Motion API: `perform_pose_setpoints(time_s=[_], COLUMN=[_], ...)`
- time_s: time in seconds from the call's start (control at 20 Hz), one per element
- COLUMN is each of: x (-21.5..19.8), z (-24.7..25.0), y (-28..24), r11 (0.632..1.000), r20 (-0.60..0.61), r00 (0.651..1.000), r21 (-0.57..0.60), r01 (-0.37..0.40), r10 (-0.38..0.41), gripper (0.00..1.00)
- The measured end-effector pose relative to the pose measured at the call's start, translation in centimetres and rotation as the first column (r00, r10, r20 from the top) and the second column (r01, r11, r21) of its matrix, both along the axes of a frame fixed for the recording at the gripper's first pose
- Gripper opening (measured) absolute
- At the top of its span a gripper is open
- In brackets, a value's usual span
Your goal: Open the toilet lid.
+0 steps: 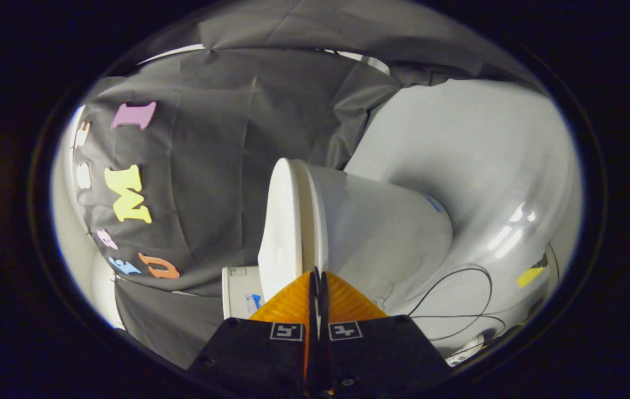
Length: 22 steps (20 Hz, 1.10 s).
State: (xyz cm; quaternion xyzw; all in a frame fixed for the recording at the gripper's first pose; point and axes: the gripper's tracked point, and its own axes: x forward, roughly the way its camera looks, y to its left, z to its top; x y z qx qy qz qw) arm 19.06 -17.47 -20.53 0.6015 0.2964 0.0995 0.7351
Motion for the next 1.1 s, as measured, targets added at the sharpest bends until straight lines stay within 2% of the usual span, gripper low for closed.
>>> perform_pose_setpoints(time_s=[0.45, 1.1], x=[-0.2, -0.8], z=[2.2, 7.3], y=[0.4, 1.7], r11=[0.991, 0.967], r20=[0.009, 0.041], r00=[1.0, 0.999], r21=[-0.131, -0.254], r01=[-0.019, 0.016], r10=[0.02, -0.005], gripper=[0.03, 0.04])
